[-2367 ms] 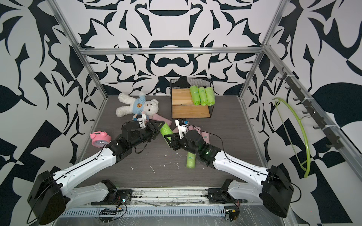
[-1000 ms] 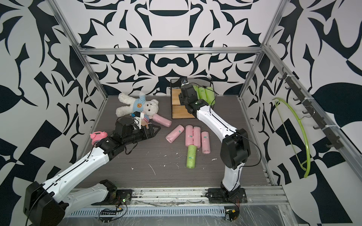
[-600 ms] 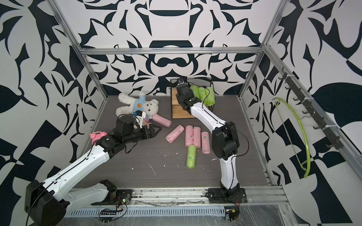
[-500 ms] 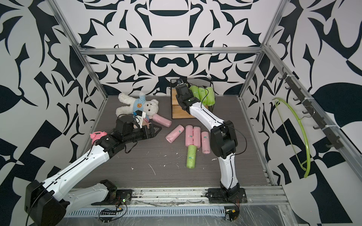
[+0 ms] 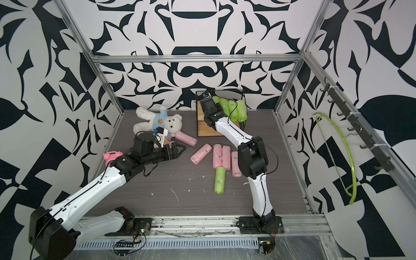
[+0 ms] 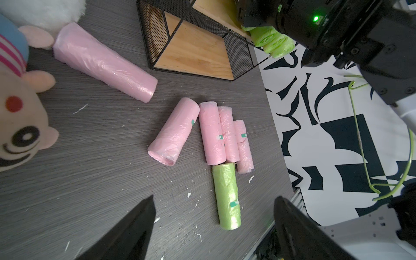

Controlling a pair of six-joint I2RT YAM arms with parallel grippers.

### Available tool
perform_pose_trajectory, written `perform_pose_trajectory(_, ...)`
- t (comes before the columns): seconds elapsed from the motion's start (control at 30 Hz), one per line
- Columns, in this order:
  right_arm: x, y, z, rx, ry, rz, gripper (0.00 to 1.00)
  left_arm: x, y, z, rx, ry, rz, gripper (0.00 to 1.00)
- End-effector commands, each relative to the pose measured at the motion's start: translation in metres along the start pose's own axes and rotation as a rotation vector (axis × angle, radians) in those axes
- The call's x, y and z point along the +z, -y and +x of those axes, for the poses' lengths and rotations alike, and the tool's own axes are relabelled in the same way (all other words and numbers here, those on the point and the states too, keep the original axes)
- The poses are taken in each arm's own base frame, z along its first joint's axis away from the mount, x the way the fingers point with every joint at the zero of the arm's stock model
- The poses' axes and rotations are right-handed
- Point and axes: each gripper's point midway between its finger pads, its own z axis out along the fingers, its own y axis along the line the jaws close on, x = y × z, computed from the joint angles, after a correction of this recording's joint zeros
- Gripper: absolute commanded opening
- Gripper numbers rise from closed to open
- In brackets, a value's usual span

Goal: Sort the rolls of trash bags by color and place them on the shelf
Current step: Place the roll of trash bags on the shelf.

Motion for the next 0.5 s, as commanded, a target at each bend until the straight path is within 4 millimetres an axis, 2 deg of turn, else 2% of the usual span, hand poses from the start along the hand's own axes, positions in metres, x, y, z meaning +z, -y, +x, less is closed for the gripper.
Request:
perform_pose_trajectory(0.0,-0.022,0.037,-0.041,0.069,0.089,0.080,0.50,0.001,0.002,0.001,0.012,-0.017,0.005,0.90)
perform_pose_trajectory(0.33,-0.036,0.043,-0.041,0.085,0.088,0.053,0.61,0.006,0.001,0.002,0.009,-0.028,0.009,0.90)
perform_pose_trajectory(0.47,-0.047,0.043,-0.045,0.116,0.095,0.004,0.67,0.007,0.001,0.003,0.010,-0.035,0.009,0.90)
